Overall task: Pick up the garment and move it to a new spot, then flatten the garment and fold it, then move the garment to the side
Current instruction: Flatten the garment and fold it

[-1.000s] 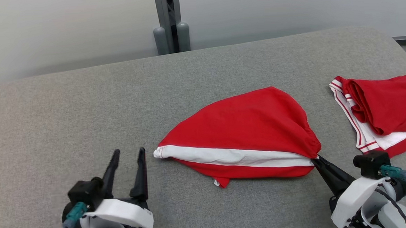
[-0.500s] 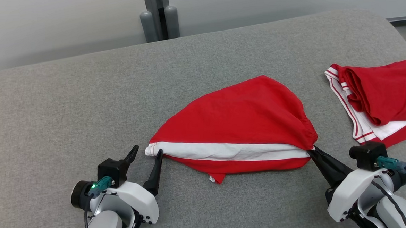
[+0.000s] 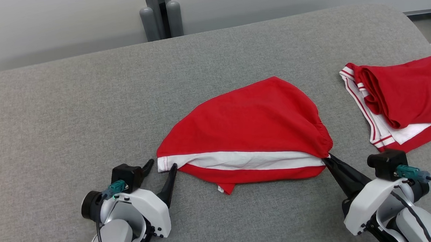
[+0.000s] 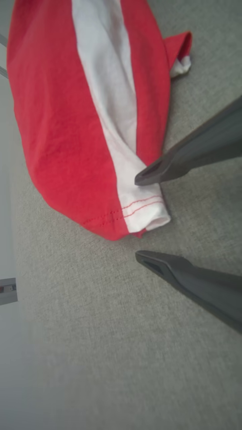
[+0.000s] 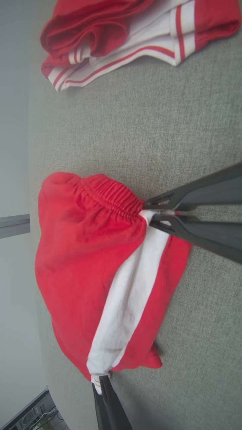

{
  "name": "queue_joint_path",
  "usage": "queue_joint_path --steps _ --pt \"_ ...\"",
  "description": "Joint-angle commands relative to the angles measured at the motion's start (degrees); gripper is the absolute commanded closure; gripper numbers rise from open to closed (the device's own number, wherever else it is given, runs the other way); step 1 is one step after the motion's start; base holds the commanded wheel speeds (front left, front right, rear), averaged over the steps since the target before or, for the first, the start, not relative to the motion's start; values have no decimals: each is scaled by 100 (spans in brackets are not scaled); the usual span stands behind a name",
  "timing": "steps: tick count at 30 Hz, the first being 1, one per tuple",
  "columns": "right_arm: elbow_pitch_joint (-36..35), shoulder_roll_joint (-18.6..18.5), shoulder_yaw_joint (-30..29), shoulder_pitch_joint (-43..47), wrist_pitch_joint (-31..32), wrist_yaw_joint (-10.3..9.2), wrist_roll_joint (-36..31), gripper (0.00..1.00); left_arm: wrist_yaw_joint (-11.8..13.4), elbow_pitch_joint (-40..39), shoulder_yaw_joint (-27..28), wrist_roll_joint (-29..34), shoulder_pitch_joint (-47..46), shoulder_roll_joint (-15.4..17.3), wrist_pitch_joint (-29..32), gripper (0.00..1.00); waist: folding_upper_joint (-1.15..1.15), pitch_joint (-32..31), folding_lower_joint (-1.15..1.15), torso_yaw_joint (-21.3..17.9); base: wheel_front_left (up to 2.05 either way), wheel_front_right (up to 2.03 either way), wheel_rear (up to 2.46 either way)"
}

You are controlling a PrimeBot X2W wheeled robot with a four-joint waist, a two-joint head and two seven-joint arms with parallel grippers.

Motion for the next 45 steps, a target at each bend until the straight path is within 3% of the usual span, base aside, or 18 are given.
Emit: queue_joint_path --steps 1,2,13,21,27,35,45 --pt "8 -11 -36 -36 6 1 -33 100 -27 44 -32 -81 -110 30 13 69 0 5 0 1 0 0 0" --pt "10 -10 -37 -39 9 1 -33 100 -34 56 -67 -115 -130 26 23 100 0 10 0 2 0 0 0" --pt "-1 -114 -140 -161 -70 1 -139 100 -46 -138 -158 -776 -194 40 -296 100 0 -84 0 70 0 0 0" --pt "-200 -320 -268 -624 36 1 -390 100 -48 -1254 -341 -1924 -241 313 -335 100 0 -344 0 139 0 0 0" --pt "-439 -438 -285 -1220 144 1 -485 100 -46 -2084 -219 -2329 -389 554 -242 100 0 -563 0 166 0 0 0" --pt "-718 -182 -559 -1896 217 1 -320 100 431 -3074 261 -2687 -604 503 -114 100 0 -764 0 168 0 0 0" --pt "-735 56 -695 -1960 523 1 176 100 846 -3794 571 -3017 -445 366 -32 100 0 -664 0 211 0 0 0"
